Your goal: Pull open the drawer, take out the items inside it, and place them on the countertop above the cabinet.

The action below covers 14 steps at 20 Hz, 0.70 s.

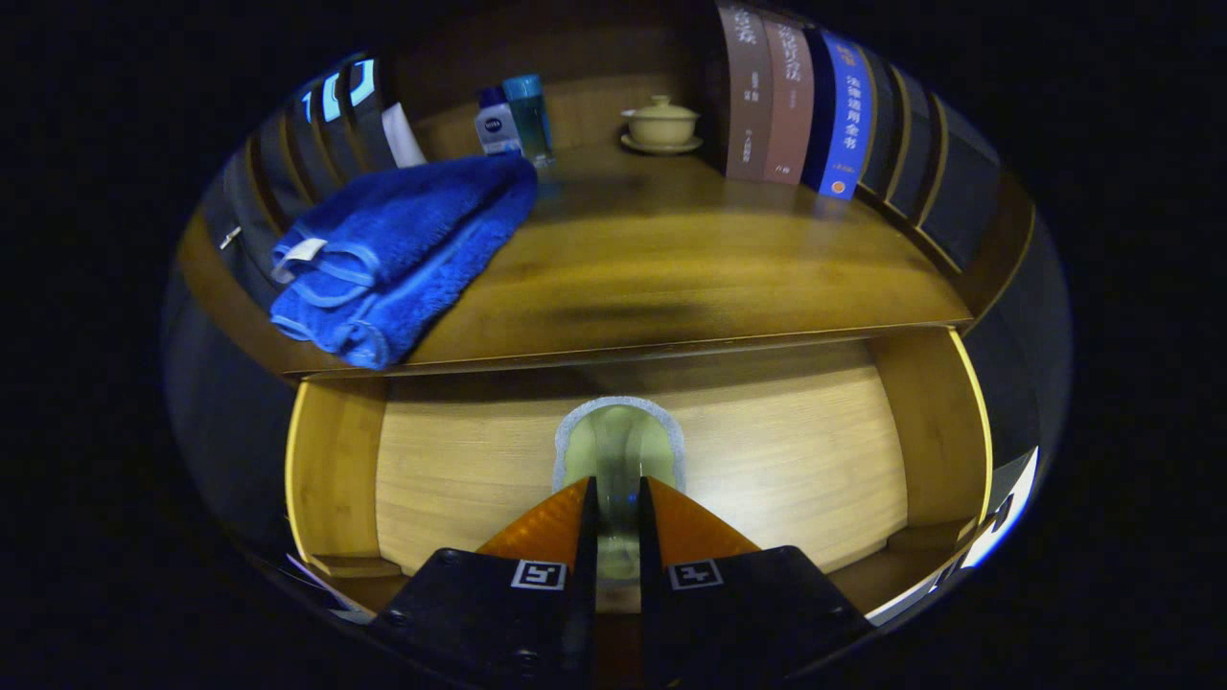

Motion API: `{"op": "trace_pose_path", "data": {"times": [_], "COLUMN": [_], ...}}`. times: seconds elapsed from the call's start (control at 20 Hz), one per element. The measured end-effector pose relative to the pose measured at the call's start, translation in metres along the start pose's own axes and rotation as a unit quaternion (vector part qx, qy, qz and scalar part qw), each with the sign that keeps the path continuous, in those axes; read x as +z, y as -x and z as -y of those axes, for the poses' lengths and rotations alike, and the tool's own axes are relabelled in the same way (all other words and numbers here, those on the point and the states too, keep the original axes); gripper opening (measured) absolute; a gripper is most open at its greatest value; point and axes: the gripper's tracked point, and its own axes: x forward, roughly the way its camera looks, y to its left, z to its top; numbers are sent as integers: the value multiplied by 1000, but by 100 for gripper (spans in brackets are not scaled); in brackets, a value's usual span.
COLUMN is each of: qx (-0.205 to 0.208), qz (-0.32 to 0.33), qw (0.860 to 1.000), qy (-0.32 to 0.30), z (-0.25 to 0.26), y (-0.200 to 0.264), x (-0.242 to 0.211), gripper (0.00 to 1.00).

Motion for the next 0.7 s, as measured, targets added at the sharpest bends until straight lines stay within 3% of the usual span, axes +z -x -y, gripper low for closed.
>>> {"op": "trace_pose_path", "data": {"times": [0.15, 0.35, 0.7], "qx": [10, 24, 34], "qz": [39, 118, 154], "qw": [999, 993, 987], "qy": [-3, -13, -14], "z": [-1, -6, -15], "y": [34, 71, 54], "x": [9, 60, 154], "gripper": [24, 24, 24]}}
